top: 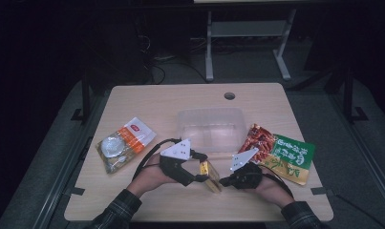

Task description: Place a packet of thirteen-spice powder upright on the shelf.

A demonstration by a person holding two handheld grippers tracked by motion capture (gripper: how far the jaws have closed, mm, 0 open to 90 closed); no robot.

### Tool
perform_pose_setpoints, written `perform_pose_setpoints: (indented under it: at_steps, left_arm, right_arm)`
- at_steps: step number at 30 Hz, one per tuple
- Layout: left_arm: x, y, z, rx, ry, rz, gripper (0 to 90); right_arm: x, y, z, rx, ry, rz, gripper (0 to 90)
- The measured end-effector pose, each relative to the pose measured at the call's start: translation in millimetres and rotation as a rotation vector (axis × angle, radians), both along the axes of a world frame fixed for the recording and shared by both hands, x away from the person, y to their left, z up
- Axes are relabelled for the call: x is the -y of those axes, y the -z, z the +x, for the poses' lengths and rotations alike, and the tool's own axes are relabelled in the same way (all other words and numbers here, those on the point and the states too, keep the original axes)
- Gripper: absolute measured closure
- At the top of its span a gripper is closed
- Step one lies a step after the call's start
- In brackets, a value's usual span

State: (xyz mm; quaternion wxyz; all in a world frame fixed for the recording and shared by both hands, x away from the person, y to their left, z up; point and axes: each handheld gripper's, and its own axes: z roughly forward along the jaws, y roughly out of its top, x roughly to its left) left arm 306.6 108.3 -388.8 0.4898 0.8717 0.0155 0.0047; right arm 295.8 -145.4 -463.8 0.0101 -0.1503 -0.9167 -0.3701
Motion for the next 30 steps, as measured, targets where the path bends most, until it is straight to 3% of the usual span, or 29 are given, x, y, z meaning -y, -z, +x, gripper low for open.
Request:
perform_pose_setpoints:
  at_steps: [11,23,30]
  left_arm:
    - [21.5,-0.7,2.0,0.003,0.022,-0.025,32.1]
    - [21.8,-1.3,-0.5,0.008,0.013,-0.027,31.4]
    - [16.2,-7.9,-1.7,0.009,-0.007,-0.068,24.4]
  right_arm:
    - [-6.8,3.9,-2.3,0.001,-0.029,-0.012,90.0]
    - [-4.8,2.5,-1.8,0.001,-0.021,-0.010,90.0]
    - [1.5,-1.4,-1.1,0.006,0.000,0.008,90.0]
